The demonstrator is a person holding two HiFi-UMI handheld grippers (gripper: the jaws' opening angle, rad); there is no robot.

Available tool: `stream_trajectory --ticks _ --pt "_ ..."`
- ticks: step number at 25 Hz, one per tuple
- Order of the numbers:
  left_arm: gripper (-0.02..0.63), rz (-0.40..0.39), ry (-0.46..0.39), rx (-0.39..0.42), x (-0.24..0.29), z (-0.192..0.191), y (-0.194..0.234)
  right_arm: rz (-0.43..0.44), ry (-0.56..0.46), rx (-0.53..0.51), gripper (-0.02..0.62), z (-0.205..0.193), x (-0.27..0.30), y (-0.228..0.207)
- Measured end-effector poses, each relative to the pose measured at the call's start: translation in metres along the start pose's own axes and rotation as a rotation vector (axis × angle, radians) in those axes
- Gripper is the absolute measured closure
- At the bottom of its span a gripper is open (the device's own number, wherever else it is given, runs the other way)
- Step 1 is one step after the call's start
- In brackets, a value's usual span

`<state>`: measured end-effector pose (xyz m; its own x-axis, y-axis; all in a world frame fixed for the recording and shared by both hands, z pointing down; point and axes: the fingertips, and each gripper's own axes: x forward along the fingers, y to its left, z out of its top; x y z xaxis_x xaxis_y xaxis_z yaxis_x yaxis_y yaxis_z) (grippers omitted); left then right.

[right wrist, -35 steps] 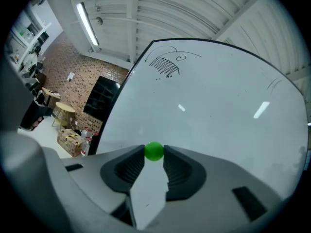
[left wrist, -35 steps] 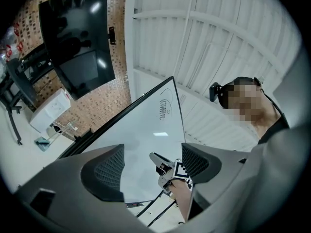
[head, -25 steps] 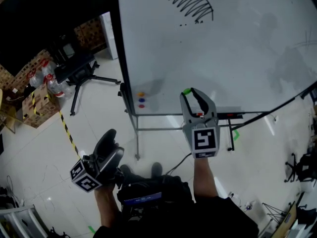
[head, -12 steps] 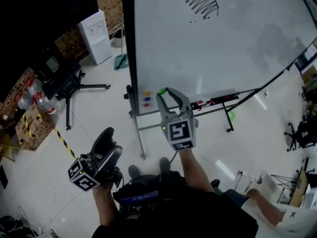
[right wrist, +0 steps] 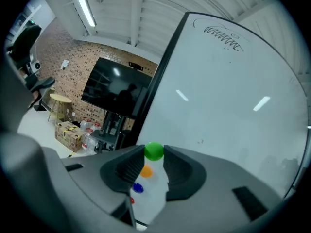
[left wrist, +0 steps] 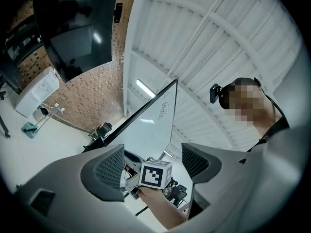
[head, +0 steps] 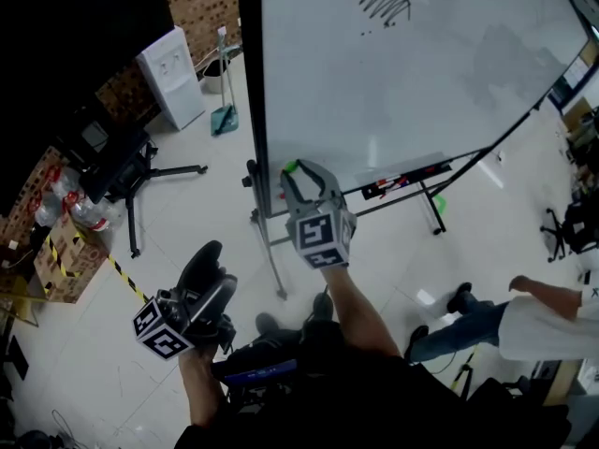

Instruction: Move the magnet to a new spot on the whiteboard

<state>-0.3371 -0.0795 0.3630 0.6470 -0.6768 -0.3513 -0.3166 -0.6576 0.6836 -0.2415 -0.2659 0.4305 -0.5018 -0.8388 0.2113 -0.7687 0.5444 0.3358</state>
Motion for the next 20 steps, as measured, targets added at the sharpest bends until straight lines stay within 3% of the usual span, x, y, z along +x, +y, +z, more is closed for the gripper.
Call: stream_trajectory --ticks 20 --pt "0.242 0.013 0.021 0.02 -0.003 -0.001 -0.005 -0.067 -0.019 0.034 0.443 0.0 0.017 0.0"
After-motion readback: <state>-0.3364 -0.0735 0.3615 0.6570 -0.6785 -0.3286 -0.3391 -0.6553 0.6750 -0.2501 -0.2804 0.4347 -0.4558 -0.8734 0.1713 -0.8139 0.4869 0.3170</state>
